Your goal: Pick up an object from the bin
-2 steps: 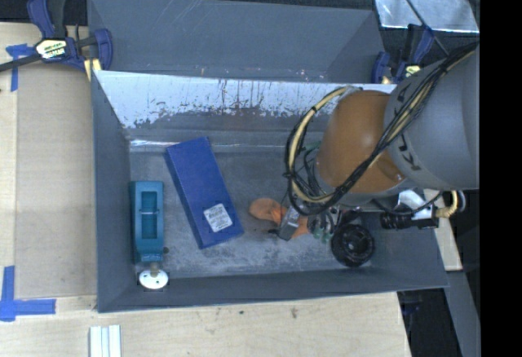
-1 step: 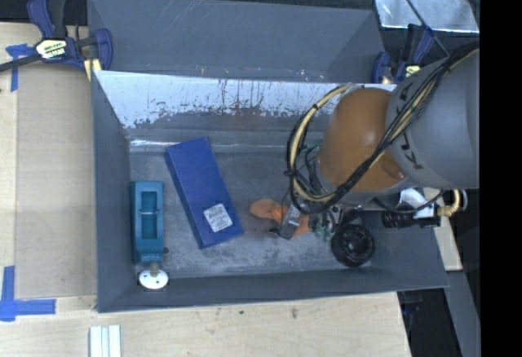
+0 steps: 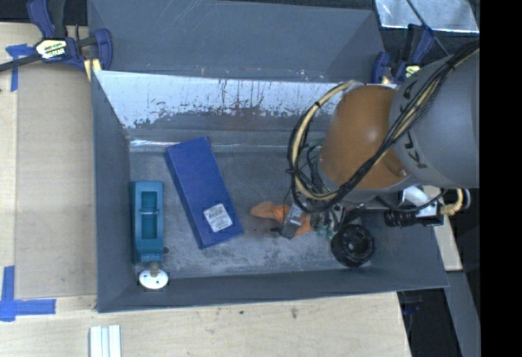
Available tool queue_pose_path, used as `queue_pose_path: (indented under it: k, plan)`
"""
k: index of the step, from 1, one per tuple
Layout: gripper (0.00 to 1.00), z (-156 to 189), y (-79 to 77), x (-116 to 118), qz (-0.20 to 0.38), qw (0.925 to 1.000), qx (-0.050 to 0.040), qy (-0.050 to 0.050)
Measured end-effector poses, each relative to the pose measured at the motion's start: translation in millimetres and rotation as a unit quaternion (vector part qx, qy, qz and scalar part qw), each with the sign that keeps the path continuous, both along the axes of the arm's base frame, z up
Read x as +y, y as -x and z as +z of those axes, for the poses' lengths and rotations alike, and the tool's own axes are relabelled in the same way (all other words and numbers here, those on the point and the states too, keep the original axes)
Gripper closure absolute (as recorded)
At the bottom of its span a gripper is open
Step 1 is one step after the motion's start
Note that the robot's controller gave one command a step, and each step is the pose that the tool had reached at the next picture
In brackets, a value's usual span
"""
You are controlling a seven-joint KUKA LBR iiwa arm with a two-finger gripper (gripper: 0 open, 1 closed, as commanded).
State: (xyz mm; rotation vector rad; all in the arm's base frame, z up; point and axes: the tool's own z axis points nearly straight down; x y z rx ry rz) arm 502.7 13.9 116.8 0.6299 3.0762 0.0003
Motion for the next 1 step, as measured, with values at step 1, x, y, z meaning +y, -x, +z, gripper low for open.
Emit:
queue_pose_path:
  k: [1]
  plan:
    - [1.00,11.2,-0.5,-0.1,0.000,1.0000,-0.0004,0.000]
